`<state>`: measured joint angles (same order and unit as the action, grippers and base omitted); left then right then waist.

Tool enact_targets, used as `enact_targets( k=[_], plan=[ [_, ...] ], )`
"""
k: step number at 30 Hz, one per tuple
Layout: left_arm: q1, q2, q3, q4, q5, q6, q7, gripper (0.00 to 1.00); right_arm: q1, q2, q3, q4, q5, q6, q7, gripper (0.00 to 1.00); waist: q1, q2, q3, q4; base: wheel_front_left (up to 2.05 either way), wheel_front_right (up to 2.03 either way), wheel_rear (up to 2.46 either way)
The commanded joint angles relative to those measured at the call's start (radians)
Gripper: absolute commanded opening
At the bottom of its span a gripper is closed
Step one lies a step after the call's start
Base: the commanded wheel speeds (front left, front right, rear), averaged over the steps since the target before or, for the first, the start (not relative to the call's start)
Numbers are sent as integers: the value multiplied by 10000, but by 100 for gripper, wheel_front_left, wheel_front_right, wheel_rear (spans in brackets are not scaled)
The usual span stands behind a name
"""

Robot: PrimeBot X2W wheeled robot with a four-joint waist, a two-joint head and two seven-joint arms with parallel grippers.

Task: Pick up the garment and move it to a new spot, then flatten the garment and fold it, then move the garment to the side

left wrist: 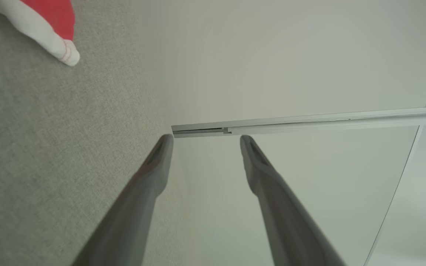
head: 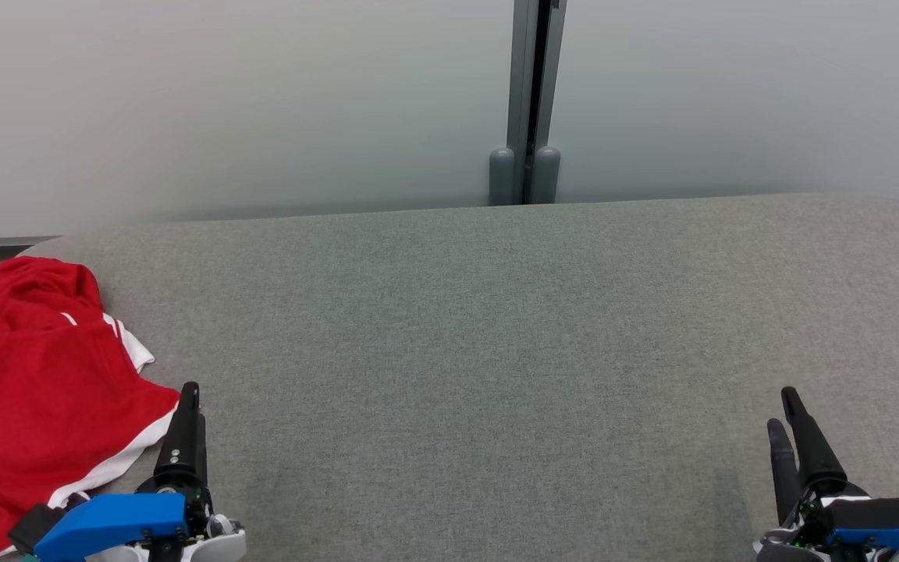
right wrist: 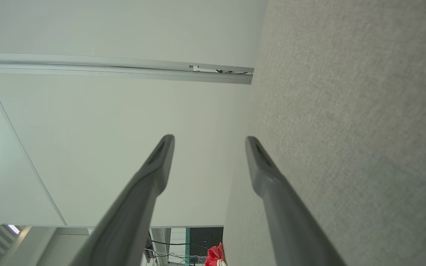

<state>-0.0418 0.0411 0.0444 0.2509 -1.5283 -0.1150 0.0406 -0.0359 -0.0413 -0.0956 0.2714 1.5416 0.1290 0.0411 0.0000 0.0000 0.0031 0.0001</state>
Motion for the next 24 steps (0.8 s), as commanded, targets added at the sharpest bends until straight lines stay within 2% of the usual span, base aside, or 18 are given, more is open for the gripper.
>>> enact_targets(
  k=[1, 17, 24],
  plan=[
    [-93, 74, -135, -353, 418, 85, -139, 100, -39, -49, -71, -274, -418, 14, -142, 100, 0, 0, 0, 4, 0, 0, 0],
    [79, 85, -826, -932, 3215, 644, -747, 100, 261, -63, -86, -1145, -3841, 17, -750, 100, 0, 0, 4, 0, 0, 0, 0],
    [145, 89, -1096, -1038, 5272, 838, -1003, 100, 513, -70, 233, -1432, -5668, 17, -1007, 100, 0, 0, 6, 1, 0, 0, 0]
  ],
)
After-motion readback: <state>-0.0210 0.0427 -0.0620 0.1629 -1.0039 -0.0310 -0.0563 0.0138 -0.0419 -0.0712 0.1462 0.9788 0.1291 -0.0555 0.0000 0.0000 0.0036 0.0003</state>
